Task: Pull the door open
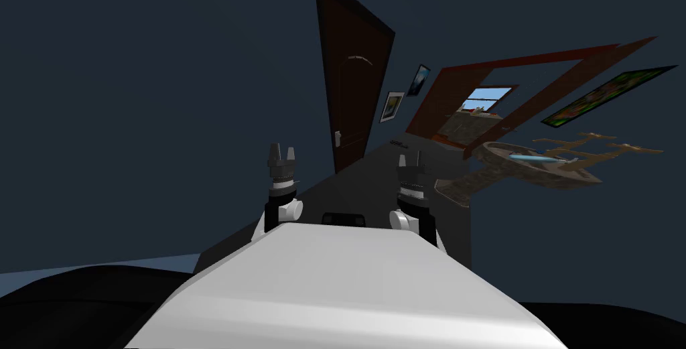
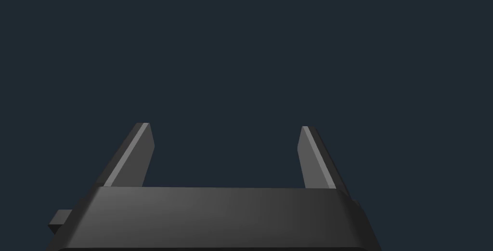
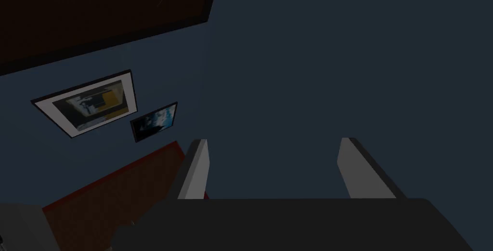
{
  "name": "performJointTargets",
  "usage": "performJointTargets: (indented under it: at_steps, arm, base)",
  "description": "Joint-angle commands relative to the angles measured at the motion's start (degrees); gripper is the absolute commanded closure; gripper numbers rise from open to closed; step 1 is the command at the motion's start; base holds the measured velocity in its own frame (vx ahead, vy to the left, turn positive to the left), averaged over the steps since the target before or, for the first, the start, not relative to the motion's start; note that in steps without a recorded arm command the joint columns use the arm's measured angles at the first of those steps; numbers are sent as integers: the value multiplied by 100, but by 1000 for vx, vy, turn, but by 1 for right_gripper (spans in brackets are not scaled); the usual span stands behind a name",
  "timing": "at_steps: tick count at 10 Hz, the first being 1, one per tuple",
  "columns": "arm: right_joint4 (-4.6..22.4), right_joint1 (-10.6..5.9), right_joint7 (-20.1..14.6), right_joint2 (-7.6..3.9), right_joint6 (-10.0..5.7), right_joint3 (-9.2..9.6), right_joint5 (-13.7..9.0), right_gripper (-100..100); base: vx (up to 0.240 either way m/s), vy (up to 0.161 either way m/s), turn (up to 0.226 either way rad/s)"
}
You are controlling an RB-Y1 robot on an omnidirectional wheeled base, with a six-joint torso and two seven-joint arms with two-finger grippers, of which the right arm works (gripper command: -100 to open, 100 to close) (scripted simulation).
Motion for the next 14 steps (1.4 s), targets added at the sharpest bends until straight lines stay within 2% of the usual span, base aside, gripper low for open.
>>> performJointTargets:
  at_steps: [1, 14]
  arm:
    - [211, -127, 163, -47, 4, 28, 129, -100]
    - [1871, -1128, 1447, -300, 34, 247, 1141, -100]
  base:
    - [-3, 11, 42]
    - [115, -4, 40]
